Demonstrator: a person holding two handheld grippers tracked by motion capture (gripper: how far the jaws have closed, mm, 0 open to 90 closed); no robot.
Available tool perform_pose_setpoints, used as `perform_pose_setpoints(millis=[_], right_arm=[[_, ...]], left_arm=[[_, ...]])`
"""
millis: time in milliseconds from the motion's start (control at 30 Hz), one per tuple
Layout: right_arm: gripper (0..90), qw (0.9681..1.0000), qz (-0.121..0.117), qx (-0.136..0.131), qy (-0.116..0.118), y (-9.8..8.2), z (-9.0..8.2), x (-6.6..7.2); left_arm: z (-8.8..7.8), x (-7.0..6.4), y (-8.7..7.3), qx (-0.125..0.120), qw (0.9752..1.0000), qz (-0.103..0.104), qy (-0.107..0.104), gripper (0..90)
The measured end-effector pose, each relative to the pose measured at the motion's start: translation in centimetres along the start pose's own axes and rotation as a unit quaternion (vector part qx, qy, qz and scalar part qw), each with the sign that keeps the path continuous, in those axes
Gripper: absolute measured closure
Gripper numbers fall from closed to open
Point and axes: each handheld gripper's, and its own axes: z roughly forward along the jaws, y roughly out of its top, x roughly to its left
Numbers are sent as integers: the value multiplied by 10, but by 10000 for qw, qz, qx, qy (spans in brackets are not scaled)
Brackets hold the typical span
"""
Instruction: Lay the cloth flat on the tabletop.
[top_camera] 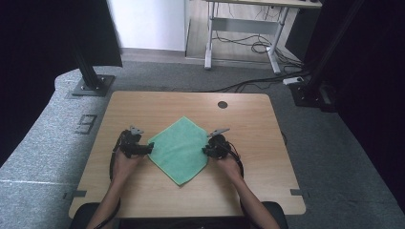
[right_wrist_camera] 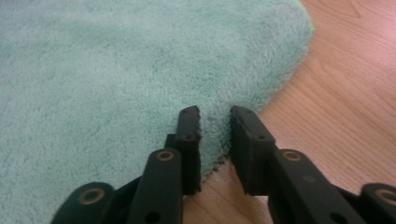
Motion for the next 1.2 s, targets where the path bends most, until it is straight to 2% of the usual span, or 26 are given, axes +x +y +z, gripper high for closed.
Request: perform_pose_setpoints(millis=[100, 267, 333, 400, 567, 667, 767, 833, 900, 967, 1033, 1067, 1200], right_arm=[[740, 10000, -43, 33, -1, 0, -1, 1], [739, 10000, 1, 41, 36, -2, -3, -2], [739, 10000, -17, 46, 13, -3, -4, -3], [722, 10000, -10, 55, 3, -3, -5, -4], [584, 9998, 59, -76, -145, 1, -10, -8], [538, 9996, 115, -141, -206, 6, -9, -13], [501, 9996, 201, -17, -203, 9, -1, -14], [546, 9996, 210, 37, -194, 8, 6, -14], [705, 9995, 315, 11, -62, 9, 7, -14], [787, 9995, 299, 57, -25, 10, 6, -11], [806, 9996, 247, 73, -67, 11, 5, -10], [823, 9998, 174, -26, -120, 16, -1, -7], [829, 9998, -53, -153, -101, 30, -10, 6]], left_arm=[[2, 5, -5, 135, 9997, 6, 197, 188], [0, 19, -11, 149, 9992, -188, 334, 186], [2, 23, -13, 153, 9993, -266, 200, 184], [4, 24, -14, 160, 9993, -301, 151, 181], [3, 25, -16, 181, 9988, -446, 38, 184], [1, 23, -18, 203, 9990, -407, 24, 184], [-2, 20, -19, 241, 9992, -311, 34, 184], [-3, 19, -20, 248, 9993, -290, 30, 185], [-4, 19, -21, 249, 9992, -314, -9, 185], [-4, 20, -21, 239, 9991, -344, -32, 184], [-3, 20, -22, 233, 9991, -360, -49, 186], [-3, 21, -22, 230, 9991, -363, -65, 186], [-3, 21, -22, 212, 9991, -372, -76, 187]])
